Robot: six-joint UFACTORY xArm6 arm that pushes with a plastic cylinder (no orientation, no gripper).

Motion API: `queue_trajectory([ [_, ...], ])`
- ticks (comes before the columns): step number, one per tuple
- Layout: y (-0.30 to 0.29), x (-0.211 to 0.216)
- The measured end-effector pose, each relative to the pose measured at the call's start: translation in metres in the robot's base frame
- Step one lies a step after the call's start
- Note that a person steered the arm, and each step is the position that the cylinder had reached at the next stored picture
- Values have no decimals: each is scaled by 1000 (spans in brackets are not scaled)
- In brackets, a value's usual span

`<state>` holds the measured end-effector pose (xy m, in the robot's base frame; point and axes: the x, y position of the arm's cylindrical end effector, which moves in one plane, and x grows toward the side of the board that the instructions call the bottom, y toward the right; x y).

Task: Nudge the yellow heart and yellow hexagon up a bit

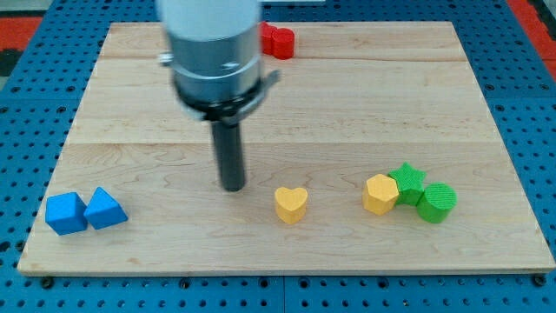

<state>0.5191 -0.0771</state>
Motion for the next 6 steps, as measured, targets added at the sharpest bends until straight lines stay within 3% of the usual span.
queue_trajectory([
  [1, 37, 15],
  [2, 119, 15],
  [3, 134, 15],
  [4, 85, 34],
  [5, 110, 69],
  [6, 171, 69],
])
